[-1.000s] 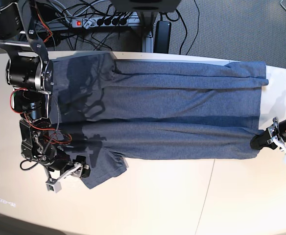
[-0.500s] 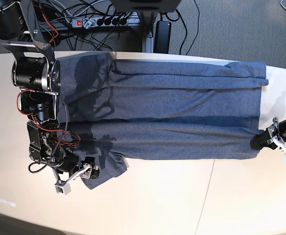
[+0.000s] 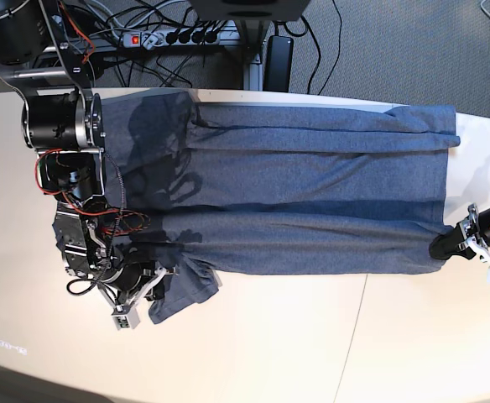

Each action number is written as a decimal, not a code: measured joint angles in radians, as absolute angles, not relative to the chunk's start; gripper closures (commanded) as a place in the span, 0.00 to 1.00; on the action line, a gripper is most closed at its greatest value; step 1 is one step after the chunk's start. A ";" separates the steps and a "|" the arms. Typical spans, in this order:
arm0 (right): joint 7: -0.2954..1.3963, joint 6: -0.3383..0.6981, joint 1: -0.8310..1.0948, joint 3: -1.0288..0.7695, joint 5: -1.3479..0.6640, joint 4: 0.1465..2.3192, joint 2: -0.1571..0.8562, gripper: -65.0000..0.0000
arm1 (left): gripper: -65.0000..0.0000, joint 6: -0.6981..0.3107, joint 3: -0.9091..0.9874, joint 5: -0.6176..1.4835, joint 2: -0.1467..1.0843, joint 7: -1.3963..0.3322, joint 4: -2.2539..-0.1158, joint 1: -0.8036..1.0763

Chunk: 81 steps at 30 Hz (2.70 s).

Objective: Fold the T-shirt properly

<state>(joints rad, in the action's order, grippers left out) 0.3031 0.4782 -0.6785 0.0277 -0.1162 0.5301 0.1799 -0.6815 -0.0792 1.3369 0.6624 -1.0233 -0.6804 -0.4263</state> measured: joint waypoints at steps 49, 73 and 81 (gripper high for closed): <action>0.292 0.483 -0.118 0.149 -0.103 1.514 0.615 1.00 | 1.00 -0.682 -0.082 0.978 0.718 -0.912 -1.262 -0.163; 0.282 0.483 0.043 0.146 -0.059 1.627 0.681 1.00 | 1.00 -0.683 -0.084 1.068 0.794 -0.983 -1.366 -0.071; 0.284 0.483 0.083 0.143 -0.060 1.627 0.681 1.00 | 1.00 -0.682 -0.084 1.066 0.809 -0.989 -1.512 0.015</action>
<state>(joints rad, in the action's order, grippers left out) 0.2844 0.4831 0.0826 0.1432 -0.0597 1.6272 0.6811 -0.6823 -0.0841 1.0664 0.8089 -0.9894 -1.5116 0.0154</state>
